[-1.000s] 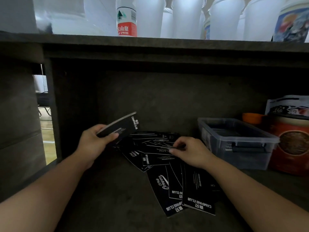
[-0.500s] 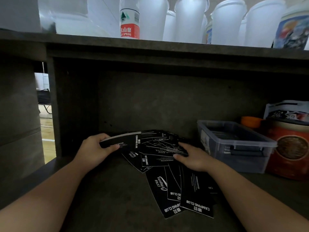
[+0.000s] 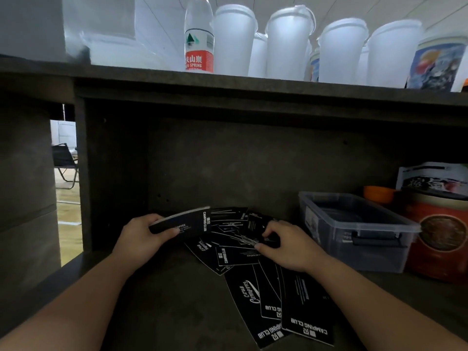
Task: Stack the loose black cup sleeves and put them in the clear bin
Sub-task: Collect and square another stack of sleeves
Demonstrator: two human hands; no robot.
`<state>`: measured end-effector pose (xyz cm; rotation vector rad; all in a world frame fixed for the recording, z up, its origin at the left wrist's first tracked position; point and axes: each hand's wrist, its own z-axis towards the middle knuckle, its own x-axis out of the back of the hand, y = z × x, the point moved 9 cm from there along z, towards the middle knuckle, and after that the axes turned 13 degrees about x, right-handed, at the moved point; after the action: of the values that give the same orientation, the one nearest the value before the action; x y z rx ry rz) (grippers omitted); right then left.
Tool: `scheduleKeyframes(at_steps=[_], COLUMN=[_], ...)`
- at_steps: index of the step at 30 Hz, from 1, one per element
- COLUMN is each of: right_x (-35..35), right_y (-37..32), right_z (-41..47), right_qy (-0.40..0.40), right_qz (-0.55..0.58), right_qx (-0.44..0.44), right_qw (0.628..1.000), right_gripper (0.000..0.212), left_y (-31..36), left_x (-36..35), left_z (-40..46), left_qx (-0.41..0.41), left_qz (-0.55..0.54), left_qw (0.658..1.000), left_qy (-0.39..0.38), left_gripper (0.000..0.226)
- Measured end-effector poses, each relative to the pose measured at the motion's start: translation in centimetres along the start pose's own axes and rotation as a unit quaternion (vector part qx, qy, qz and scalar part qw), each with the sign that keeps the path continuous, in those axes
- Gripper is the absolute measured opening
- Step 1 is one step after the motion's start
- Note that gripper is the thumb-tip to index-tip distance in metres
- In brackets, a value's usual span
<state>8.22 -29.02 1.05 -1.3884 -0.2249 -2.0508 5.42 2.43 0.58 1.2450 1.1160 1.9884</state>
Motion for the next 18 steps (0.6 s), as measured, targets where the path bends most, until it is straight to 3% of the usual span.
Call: scheduleKeyframes(at_steps=[4, 7, 13, 18], right_x=[-0.7, -0.3, 2.1, 5.7], right_y=[-0.8, -1.3, -2.6, -3.0], right_z=[-0.2, 0.0, -0.1, -1.2], right_qy=[-0.027, -0.016, 0.119, 0.280], right_qz=[-0.049, -0.097, -0.092, -0.139], right_qx=[0.015, 0.030, 0.051, 0.061], right_qw=[0.998, 0.995, 0.987, 0.948], right_gripper=[0.065, 0.054, 0.028, 0.015], left_y=[-0.1, 0.0, 0.2, 0.6], left_x=[-0.2, -0.3, -0.3, -0.6], left_z=[0.1, 0.2, 0.2, 0.1], left_qx=[0.006, 0.004, -0.002, -0.012], left_qz=[0.003, 0.014, 0.010, 0.015], left_qw=[1.000, 1.000, 1.000, 1.000], left_qy=[-0.002, 0.001, 0.005, -0.002], left_gripper=[0.013, 0.013, 0.011, 0.012])
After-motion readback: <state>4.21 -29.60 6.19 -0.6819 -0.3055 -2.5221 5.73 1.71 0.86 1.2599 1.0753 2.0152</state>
